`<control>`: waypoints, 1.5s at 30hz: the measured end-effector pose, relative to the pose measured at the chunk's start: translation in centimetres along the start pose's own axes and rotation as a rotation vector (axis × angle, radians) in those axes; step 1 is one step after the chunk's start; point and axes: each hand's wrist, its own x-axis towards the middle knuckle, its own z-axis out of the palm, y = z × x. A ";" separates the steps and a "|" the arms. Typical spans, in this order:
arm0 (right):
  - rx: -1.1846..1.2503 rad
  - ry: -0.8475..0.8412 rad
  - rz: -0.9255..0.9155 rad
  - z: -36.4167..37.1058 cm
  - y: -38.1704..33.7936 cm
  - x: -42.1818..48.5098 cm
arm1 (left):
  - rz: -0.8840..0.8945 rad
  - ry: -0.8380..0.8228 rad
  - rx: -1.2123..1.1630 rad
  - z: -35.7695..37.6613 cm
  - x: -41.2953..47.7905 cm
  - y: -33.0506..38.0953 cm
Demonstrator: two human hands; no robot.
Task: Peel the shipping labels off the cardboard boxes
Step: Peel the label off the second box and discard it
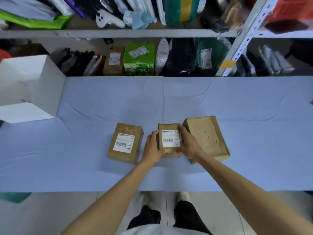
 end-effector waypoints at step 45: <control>0.144 -0.122 -0.081 -3.3 2.7 2.1 | 0.041 0.133 -0.376 2.9 1.7 0.4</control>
